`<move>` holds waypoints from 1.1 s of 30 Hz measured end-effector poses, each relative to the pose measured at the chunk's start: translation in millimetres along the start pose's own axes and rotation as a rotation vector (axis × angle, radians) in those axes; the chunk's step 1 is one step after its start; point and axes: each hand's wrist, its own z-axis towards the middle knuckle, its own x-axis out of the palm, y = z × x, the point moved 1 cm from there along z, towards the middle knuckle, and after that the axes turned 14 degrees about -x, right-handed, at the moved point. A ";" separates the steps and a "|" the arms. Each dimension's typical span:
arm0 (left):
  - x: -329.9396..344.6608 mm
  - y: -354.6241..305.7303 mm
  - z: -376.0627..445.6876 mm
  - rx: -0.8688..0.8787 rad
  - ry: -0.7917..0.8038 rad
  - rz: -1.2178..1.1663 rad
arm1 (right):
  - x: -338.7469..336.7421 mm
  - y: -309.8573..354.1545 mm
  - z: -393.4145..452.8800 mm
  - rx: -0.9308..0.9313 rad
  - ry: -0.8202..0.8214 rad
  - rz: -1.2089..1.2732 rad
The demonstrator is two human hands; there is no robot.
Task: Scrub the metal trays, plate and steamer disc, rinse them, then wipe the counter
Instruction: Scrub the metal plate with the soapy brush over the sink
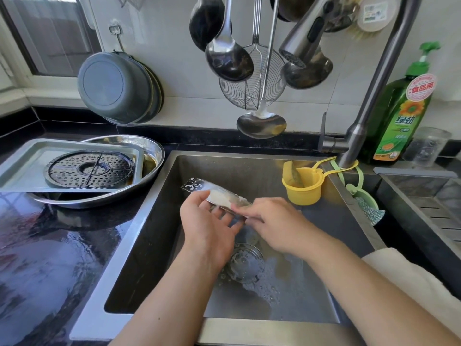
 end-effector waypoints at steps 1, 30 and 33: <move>0.0 -0.8 -0.5 0.003 -0.004 -0.008 | -1.6 -1.3 -0.9 0.004 0.008 -0.004; 2.4 1.5 -2.8 -0.033 -0.063 0.029 | -11.1 -8.5 -15.5 0.082 0.076 0.010; 0.5 0.7 -1.8 -0.035 -0.053 0.010 | -8.8 -11.3 -10.5 0.083 0.011 -0.003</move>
